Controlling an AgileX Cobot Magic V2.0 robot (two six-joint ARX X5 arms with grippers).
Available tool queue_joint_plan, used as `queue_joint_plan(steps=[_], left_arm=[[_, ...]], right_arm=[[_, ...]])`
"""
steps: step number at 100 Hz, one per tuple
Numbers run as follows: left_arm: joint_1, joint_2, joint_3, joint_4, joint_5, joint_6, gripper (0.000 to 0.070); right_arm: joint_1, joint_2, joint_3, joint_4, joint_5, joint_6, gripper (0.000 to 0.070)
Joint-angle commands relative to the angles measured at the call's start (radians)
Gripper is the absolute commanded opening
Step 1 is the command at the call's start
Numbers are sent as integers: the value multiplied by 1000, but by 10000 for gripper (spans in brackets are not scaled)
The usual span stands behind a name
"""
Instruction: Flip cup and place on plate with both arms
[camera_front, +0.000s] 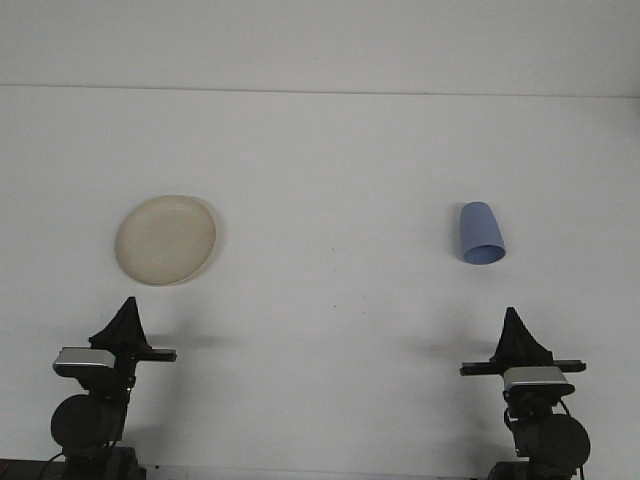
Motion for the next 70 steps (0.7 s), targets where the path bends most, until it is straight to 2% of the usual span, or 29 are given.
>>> queue_joint_plan(steps=[1,51,70], left_arm=[[0,-1,-20,11,2,-6,14],[0,-1,-20,11,2,-6,14],[0,-1,-20,11,2,-6,14]], right_arm=[[0,0,-2,10,3,7,0],[1,0,3,7,-5,7,0],[0,1,106,-148,-4,7,0]])
